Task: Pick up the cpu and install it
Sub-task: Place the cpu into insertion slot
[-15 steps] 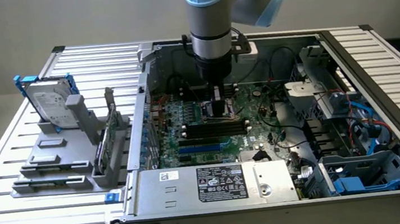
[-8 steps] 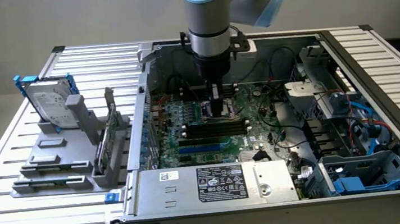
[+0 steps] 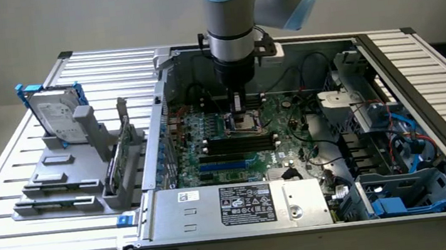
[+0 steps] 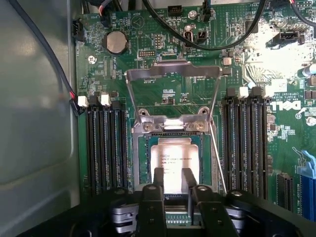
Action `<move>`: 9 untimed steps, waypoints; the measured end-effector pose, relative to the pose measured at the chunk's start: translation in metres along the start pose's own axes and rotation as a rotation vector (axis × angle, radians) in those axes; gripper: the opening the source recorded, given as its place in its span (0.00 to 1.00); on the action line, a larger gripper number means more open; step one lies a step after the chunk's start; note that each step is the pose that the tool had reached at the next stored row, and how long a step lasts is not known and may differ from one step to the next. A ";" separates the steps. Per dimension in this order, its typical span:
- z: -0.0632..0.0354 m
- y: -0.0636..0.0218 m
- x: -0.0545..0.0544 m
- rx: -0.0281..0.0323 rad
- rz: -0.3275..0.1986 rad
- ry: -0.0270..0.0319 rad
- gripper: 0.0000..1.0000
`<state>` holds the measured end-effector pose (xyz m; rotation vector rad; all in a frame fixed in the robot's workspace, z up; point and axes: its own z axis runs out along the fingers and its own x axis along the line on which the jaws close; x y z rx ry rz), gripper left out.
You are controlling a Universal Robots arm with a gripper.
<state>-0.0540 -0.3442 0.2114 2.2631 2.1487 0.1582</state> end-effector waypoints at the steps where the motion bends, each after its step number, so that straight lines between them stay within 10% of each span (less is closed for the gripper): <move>1: -0.0006 -0.0007 0.000 0.0005 0.000 0.0002 0.24; 9: -0.0040 -0.0082 -0.004 0.0045 0.001 0.0001 0.11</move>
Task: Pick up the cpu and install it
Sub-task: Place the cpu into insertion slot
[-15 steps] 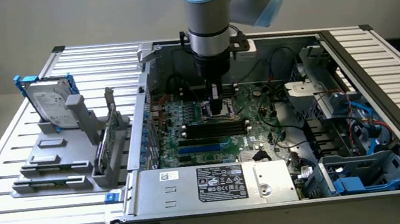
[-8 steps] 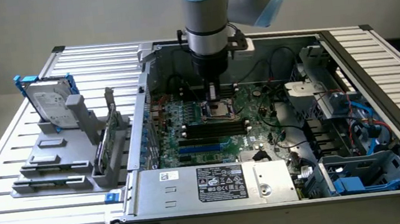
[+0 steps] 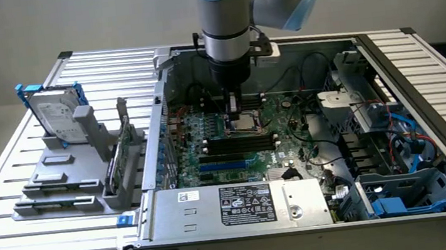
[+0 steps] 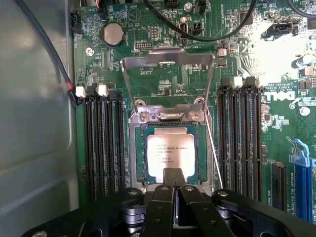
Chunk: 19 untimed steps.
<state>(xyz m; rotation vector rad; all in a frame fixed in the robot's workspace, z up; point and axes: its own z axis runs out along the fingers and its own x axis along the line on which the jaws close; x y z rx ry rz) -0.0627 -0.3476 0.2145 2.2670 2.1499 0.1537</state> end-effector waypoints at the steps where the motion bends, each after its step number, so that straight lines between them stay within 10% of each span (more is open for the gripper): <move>1: -0.0003 -0.0011 0.000 0.0004 0.000 0.0000 0.11; 19: -0.0088 -0.0194 -0.003 0.0041 0.001 -0.0001 0.11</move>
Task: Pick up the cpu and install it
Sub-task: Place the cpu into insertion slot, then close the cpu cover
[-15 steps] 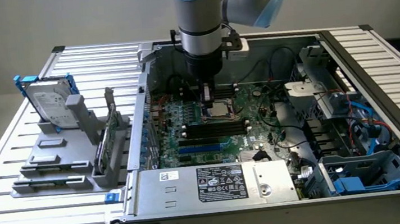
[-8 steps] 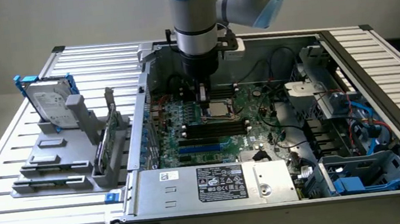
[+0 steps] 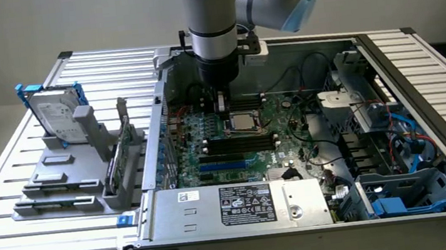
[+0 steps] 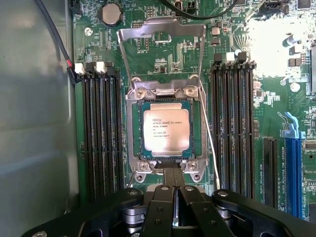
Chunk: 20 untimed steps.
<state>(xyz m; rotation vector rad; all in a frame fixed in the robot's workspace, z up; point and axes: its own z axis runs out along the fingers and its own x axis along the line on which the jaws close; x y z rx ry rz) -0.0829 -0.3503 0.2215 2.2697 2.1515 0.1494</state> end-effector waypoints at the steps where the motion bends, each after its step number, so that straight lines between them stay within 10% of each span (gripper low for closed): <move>1: 0.0000 0.0000 0.000 0.0000 0.000 0.0000 0.11; 14: -0.0013 0.0000 0.000 0.0003 0.000 -0.0005 0.11; 20: -0.0212 0.0089 0.002 0.0114 0.001 -0.0008 0.11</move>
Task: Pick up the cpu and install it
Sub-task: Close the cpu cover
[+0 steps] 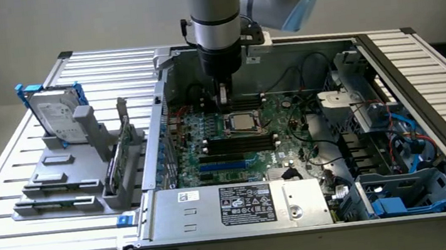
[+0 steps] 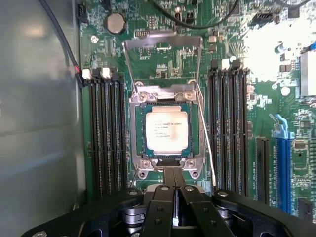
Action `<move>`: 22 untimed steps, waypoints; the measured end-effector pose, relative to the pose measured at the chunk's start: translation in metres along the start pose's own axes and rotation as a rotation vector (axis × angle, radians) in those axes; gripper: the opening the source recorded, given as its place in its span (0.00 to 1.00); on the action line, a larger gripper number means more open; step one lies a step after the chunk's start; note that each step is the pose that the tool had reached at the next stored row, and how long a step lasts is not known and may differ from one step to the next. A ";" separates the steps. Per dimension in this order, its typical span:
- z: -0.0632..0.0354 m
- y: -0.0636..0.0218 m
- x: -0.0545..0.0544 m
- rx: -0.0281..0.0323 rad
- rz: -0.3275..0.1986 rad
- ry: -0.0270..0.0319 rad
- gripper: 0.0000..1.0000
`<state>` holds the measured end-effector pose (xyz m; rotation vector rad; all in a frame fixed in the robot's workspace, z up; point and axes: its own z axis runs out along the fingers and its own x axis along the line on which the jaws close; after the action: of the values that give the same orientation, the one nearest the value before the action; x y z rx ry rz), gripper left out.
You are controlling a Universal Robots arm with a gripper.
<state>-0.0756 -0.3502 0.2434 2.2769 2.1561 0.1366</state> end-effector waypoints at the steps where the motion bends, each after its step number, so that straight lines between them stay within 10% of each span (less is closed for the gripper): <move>1: -0.0033 0.0029 0.000 0.0026 0.000 -0.0001 0.11; 12: -0.0176 0.0487 0.004 0.0219 0.001 -0.0014 0.11; 22: -0.0187 0.0937 0.006 0.0258 0.001 -0.0013 0.11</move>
<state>0.0169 -0.3503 0.2682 2.2915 2.1683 0.1079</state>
